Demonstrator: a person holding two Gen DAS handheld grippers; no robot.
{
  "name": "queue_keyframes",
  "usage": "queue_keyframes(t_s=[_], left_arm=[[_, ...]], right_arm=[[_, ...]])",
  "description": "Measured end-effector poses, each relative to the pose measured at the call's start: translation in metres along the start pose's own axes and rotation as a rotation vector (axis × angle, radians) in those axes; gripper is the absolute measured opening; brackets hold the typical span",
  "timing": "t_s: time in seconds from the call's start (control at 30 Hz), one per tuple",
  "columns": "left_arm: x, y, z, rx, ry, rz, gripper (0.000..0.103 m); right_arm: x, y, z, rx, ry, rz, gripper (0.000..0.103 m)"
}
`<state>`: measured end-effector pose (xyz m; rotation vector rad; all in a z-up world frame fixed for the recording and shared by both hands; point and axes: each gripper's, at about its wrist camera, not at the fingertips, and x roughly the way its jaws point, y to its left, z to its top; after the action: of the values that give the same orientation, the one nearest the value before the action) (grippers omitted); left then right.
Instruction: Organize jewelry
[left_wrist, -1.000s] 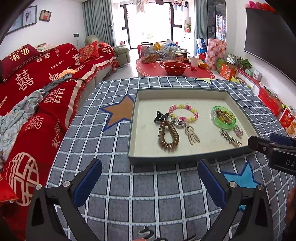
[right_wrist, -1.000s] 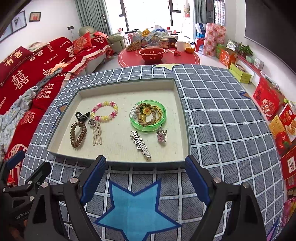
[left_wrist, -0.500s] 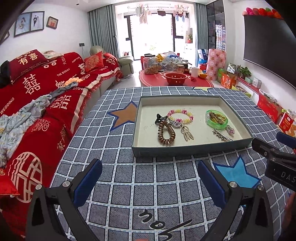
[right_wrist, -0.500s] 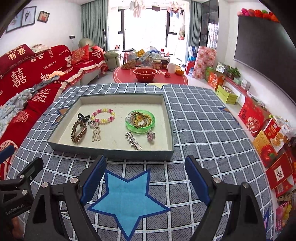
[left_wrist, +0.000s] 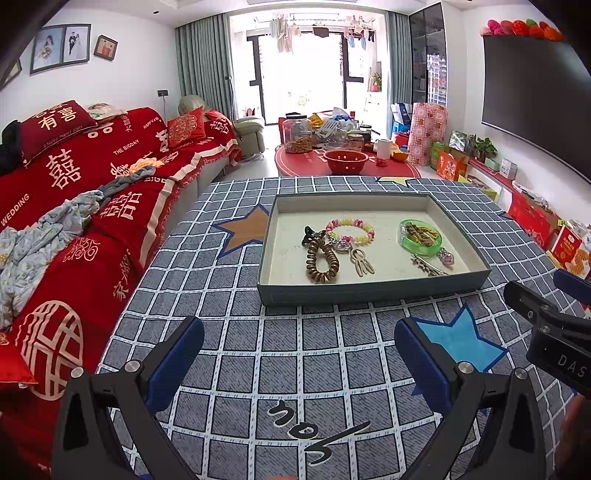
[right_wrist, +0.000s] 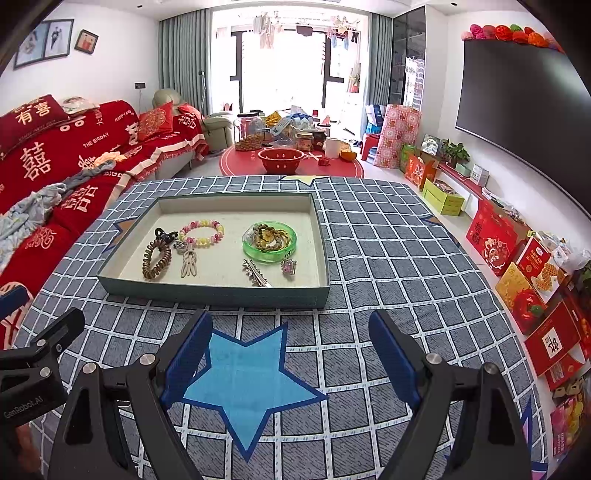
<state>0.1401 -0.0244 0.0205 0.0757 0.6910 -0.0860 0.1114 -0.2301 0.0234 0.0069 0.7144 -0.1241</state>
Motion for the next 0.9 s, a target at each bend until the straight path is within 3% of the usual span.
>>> queue_keyframes(t_s=[0.9], left_arm=[[-0.0036,0.0017,-0.0035,-0.011,-0.001,0.009,0.103]], right_arm=[[-0.0048,0.0084,0.0012,0.001,-0.001,0.023,0.089]])
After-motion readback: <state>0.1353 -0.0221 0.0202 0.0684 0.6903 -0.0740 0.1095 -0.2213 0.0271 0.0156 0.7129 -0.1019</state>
